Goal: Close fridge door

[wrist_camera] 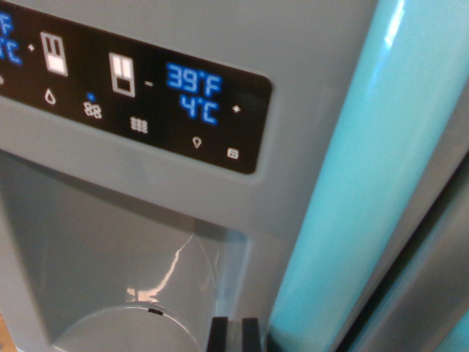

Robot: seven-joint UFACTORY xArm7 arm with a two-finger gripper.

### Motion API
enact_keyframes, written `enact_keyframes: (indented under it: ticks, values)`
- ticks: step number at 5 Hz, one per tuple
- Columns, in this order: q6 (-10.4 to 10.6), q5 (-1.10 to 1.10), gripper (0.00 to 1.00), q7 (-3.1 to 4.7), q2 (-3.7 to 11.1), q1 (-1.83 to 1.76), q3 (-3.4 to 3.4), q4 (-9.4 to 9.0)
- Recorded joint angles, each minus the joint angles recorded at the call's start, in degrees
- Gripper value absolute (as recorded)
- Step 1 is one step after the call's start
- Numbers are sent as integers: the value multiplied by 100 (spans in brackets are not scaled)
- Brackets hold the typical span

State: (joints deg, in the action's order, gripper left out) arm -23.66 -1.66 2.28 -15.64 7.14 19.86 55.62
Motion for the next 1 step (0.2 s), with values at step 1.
enact_keyframes:
  ticks: [1]
  values:
    - [0, 0, 100, 0, 0, 0, 0, 0]
